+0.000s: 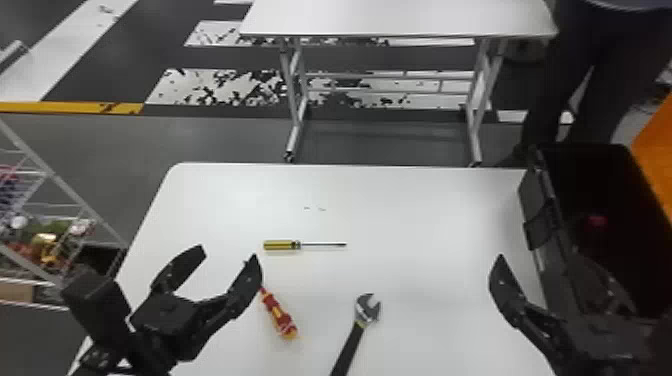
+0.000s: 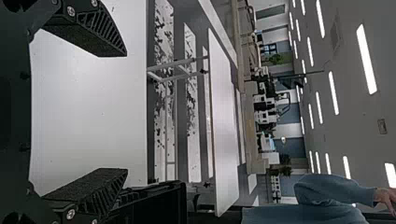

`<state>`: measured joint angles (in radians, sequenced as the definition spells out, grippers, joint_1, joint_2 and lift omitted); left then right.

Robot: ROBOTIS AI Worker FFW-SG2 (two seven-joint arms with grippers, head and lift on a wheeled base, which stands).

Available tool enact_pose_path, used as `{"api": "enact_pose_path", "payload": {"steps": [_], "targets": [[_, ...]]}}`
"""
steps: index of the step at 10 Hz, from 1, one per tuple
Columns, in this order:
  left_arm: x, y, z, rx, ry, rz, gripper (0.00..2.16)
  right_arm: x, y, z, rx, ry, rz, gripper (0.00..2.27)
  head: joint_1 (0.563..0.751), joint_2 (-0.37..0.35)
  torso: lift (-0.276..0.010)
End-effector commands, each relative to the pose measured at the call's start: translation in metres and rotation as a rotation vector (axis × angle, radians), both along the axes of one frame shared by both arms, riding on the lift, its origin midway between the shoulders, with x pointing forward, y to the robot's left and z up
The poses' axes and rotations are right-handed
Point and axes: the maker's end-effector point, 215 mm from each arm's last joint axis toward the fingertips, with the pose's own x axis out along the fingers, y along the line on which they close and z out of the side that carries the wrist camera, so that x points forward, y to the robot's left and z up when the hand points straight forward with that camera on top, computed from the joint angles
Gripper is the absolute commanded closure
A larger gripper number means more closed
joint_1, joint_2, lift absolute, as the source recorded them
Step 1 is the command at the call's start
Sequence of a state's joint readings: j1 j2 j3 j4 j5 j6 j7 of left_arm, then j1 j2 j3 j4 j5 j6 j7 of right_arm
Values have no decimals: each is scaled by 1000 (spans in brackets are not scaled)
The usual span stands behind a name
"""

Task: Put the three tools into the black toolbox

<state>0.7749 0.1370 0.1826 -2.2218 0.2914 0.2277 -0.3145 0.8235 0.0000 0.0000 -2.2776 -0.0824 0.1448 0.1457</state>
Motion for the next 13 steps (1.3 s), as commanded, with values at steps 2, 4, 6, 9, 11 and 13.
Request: {"api": "enact_pose_path", "payload": {"steps": [2,4,6,9,11,13], "targets": [[-1,-1,0,0,5,-3,151,0,0,2,3,-3,-1,124,695,89,-51],[-1,-1,0,1,9,-2,151,0,0,4,4,-6,-1,124,695,89,-51],[-2,-1,0,2,9,-3,151,0,1,6,11,-8,1,124,695,88,-51],[-4,-10,-5,-1,28,-18,151,-3,2,4,11,-2,6,124,695,88,-51],[-8,-35,-18,-8,71,-66,151,-4,1,3,11,1,7,124,695,75,-51],[-12,-60,-39,12,167,-124,151,-5,2,7,12,-15,7,124,695,26,-51]]}}
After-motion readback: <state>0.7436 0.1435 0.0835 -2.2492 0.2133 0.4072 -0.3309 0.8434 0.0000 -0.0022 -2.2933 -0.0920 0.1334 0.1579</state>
